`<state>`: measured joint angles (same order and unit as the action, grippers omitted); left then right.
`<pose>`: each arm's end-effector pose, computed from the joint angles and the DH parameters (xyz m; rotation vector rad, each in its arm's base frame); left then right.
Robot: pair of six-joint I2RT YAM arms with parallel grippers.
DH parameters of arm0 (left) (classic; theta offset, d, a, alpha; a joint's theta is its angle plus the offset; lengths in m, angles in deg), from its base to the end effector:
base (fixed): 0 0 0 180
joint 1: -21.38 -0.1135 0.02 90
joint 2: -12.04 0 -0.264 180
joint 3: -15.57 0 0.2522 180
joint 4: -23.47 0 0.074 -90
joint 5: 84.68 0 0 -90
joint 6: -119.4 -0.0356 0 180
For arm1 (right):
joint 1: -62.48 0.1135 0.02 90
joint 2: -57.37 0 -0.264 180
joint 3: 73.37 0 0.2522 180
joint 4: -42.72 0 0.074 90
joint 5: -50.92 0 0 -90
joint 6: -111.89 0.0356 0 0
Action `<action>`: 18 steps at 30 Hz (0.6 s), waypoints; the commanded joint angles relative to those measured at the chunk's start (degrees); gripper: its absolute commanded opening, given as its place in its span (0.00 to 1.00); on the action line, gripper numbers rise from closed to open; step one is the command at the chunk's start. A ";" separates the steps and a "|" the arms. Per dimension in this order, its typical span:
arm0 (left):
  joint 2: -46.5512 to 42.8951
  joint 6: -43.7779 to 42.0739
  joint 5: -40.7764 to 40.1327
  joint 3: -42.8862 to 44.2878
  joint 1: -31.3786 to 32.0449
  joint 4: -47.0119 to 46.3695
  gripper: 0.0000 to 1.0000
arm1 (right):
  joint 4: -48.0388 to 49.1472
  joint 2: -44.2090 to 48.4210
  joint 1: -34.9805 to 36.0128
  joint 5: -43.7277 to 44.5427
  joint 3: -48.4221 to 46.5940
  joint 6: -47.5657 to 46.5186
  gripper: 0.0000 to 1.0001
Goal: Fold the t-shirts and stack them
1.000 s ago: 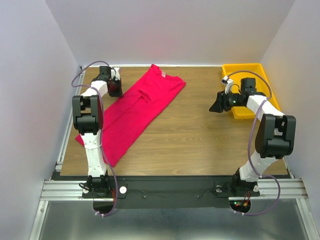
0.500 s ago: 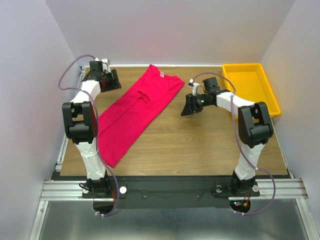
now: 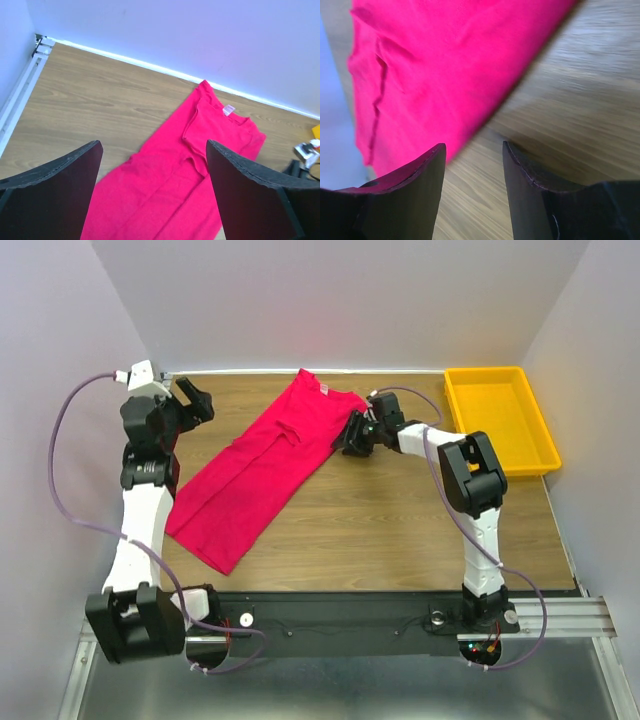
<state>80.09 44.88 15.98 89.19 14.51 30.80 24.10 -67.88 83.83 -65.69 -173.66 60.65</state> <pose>0.2800 0.0271 0.3795 -0.1682 1.5985 -0.2655 0.4391 0.1888 0.1497 0.1260 2.4752 1.0343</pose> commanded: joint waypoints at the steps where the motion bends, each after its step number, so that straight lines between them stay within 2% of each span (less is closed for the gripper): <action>1: -5.81 2.80 -0.90 -5.97 -0.24 -4.46 0.98 | 7.32 -2.63 2.30 4.72 -1.98 11.68 0.55; 5: -12.50 2.62 -1.16 -9.66 -0.51 -2.62 0.99 | 7.68 -3.42 2.83 8.76 -1.64 16.34 0.54; 7: -14.17 2.62 -1.34 -10.19 -0.51 -1.91 0.99 | 7.59 -3.60 3.00 10.61 -1.28 18.36 0.50; 18: -18.48 2.00 -1.69 -10.46 -0.60 0.99 0.99 | 5.21 -3.34 3.09 15.36 2.58 20.56 0.06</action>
<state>62.78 47.29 14.67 78.55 14.14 32.15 29.97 -70.75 86.82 -54.48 -172.87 80.70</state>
